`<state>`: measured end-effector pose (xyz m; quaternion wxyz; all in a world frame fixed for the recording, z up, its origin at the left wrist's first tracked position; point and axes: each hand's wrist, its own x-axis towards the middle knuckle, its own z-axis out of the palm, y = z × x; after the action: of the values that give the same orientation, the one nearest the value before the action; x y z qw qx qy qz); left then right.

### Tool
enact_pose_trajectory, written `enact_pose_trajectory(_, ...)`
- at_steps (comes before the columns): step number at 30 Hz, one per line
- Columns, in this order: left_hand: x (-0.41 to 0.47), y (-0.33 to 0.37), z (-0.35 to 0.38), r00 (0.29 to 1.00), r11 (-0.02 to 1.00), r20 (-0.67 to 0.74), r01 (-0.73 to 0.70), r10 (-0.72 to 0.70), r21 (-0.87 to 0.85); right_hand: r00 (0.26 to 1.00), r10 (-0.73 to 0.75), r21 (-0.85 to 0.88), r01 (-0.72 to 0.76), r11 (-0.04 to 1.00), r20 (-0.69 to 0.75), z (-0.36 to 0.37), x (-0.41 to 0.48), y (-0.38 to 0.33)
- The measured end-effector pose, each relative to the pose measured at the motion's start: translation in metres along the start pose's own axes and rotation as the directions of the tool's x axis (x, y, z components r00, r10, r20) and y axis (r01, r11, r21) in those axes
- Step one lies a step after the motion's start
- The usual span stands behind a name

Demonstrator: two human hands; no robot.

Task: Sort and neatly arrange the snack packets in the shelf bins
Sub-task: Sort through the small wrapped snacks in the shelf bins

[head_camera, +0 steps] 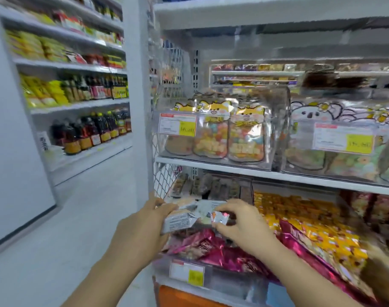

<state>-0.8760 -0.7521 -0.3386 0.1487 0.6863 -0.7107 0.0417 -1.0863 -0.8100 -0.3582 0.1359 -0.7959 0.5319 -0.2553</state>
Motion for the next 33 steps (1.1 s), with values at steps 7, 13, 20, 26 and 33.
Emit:
enact_pose_trajectory(7, 0.032, 0.001, 0.034, 0.981, 0.989, 0.192, -0.004, -0.024, 0.145, 0.996, -0.051, 0.030, 0.048, 0.998, 0.078, 0.010, 0.020, -0.006)
enact_pose_trajectory(13, 0.064, 0.006, 0.058, 0.979, 0.995, 0.179, 0.095, -0.100, 0.035, 0.999, -0.030, 0.066, 0.027, 0.997, 0.042, 0.001, 0.008, 0.002)
enact_pose_trajectory(20, 0.067, 0.006, 0.080, 0.992, 0.956, 0.119, 0.084, -0.053, -0.283, 1.000, -0.020, 0.141, 0.019, 0.990, 0.004, -0.009, -0.009, 0.008)
enact_pose_trajectory(26, 0.052, 0.004, 0.070, 0.992, 0.919, 0.126, 0.053, -0.004, -0.391, 0.999, -0.017, 0.152, 0.023, 0.988, -0.036, -0.023, -0.025, 0.015)
enact_pose_trajectory(33, 0.032, 0.065, 0.027, 0.972, 0.872, -0.203, -0.196, 0.115, -0.449, 0.987, -0.063, 0.108, 0.079, 0.991, -0.145, -0.050, -0.052, 0.030)
